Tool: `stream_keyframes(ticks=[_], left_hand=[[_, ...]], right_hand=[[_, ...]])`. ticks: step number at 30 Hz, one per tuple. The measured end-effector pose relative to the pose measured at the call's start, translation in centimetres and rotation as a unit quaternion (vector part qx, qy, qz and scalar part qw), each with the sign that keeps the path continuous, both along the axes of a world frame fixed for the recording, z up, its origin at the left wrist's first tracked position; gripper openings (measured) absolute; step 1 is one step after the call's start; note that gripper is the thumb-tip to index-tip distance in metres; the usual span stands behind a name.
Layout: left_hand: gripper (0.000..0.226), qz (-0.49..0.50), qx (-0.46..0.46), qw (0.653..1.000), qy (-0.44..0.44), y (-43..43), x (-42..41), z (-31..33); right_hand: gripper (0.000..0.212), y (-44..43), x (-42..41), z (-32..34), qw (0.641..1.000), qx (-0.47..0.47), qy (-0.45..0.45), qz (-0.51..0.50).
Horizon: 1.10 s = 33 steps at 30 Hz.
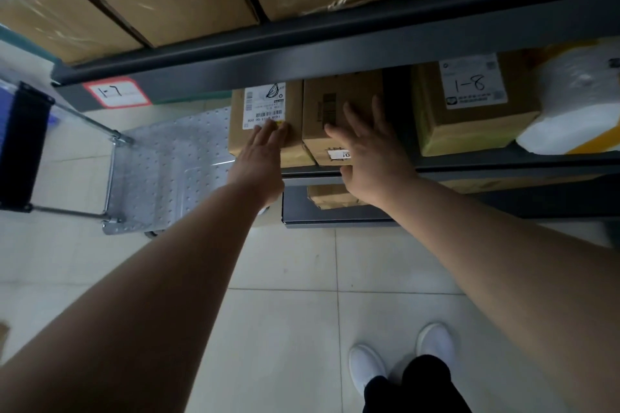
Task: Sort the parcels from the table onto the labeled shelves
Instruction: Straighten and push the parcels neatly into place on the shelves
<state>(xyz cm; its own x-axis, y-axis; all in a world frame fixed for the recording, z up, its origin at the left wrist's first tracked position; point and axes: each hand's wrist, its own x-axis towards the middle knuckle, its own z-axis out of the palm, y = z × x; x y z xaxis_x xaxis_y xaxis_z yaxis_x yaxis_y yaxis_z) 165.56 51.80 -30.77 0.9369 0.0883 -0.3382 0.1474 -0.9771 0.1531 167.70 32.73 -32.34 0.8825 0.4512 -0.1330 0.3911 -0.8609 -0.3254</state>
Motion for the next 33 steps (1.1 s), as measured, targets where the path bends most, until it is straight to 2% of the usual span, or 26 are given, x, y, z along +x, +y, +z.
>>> stream_keyframes(ticks=[5,10,14,18,21,24,27,33], left_hand=[[0.104,0.013,-0.007,1.0,0.018,-0.8,0.4,0.7],[0.101,0.004,-0.052,0.993,-0.105,-5.7,-0.6,0.9],[0.095,-0.101,-0.047,0.982,-0.156,-11.0,-0.3,1.2],[0.097,-0.192,-0.039,0.974,-0.114,-16.3,1.8,1.1],[0.09,-0.21,-0.046,0.974,-0.07,-20.5,3.1,0.4],[0.094,-0.227,-0.04,0.972,-0.045,-23.7,3.9,-0.5],[0.1,-0.242,-0.02,0.97,-0.027,-25.4,4.9,-0.8],[0.089,-0.239,0.005,0.971,-0.023,-25.0,4.9,-0.5]], right_hand=[[0.078,-1.2,0.0,0.3,1.0,0.009,-0.004,0.004],[0.09,-7.1,-0.9,0.4,0.997,-0.006,-0.053,-0.055],[0.095,-12.9,-0.4,0.5,0.987,-0.063,-0.039,-0.139],[0.1,-17.9,0.3,0.7,0.973,-0.092,-0.01,-0.213],[0.098,-20.9,0.3,0.4,0.962,-0.128,0.008,-0.243],[0.103,-23.4,0.5,0.3,0.954,-0.134,0.021,-0.266],[0.105,-25.2,1.2,0.4,0.952,-0.141,0.035,-0.268],[0.091,-25.6,1.9,0.9,0.961,-0.108,0.025,-0.252]])
